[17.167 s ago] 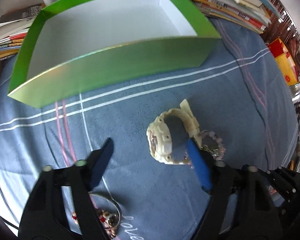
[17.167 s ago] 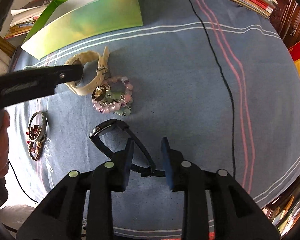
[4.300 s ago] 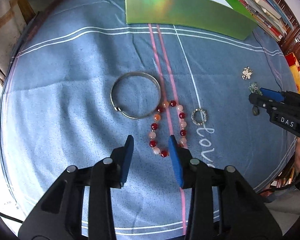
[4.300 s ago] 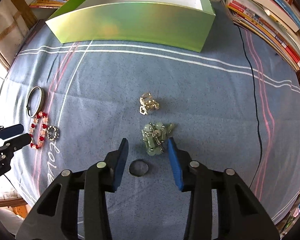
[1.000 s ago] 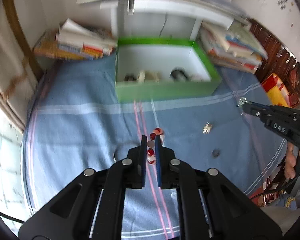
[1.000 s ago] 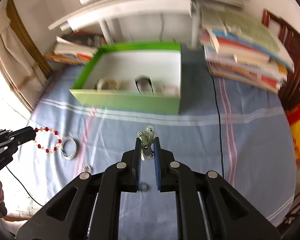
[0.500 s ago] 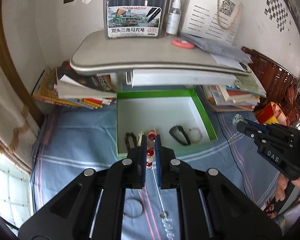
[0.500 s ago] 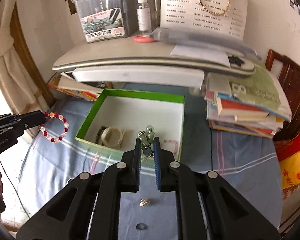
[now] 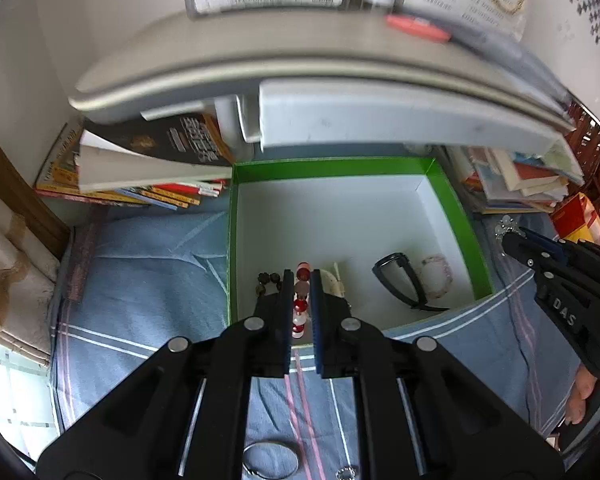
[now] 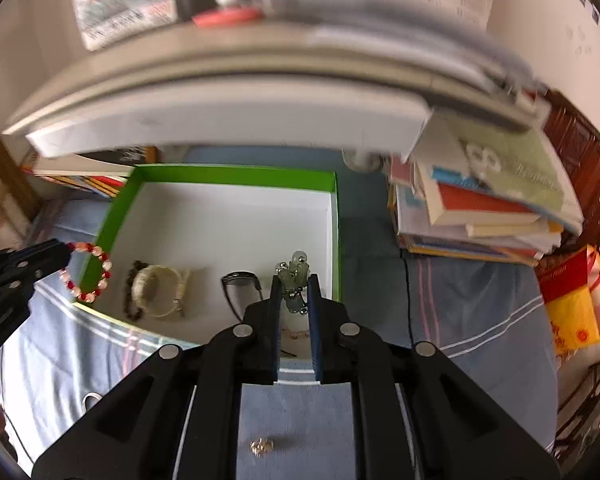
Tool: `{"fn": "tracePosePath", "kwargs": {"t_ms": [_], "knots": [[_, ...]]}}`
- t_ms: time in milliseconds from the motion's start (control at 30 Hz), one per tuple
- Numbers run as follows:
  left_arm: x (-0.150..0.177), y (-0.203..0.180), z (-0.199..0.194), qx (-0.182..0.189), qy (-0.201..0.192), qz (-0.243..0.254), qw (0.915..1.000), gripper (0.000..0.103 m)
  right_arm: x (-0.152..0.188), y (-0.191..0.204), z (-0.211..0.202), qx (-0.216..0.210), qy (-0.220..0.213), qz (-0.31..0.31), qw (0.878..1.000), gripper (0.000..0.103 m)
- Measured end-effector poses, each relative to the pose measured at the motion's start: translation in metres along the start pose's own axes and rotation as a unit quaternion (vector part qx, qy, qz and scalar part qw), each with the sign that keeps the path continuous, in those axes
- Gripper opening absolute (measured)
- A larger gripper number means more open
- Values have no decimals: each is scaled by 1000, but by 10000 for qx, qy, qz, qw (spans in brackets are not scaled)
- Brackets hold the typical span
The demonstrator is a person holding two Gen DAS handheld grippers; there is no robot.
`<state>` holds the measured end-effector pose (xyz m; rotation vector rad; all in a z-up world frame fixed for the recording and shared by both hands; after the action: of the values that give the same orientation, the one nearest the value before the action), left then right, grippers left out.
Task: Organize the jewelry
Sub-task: 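Carry the red bead bracelet with the left into the green box while the right drops the green charms there, then grasp the small gold charm with the right gripper while the left grasps the silver bangle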
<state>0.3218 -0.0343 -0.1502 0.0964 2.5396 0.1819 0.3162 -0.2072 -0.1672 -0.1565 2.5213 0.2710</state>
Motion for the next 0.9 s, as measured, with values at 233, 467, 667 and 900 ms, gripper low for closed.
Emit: {"fn": "tracePosePath", "kwargs": {"t_ms": [233,467,667,900], "knots": [[6,-6,32,-11,239,58,9997,8,13,-16,38,50,217,306,9993,12],[7,-12,41,-16,318,137,9994,23,19,-22,43,86,291,403,9987,49],[10,-11,13,-149,61,232,9996,45,23,-16,20,25,187,316,9993,50],[25,-8,-23,-136,-106,114,9998,57,44,-11,-7,-53,185,304,9994,51]]}}
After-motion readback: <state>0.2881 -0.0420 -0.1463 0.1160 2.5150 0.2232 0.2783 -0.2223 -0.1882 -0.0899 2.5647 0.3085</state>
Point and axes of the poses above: each gripper's, at about its wrist camera, not at the fingertips, and z roughly the way its jaws point, y to its left, x to its underside, the point moved 9 cm from there along z, roughly the way its jaws point, and after that the axes turned 12 degrees about -x, right-handed, at the moved point
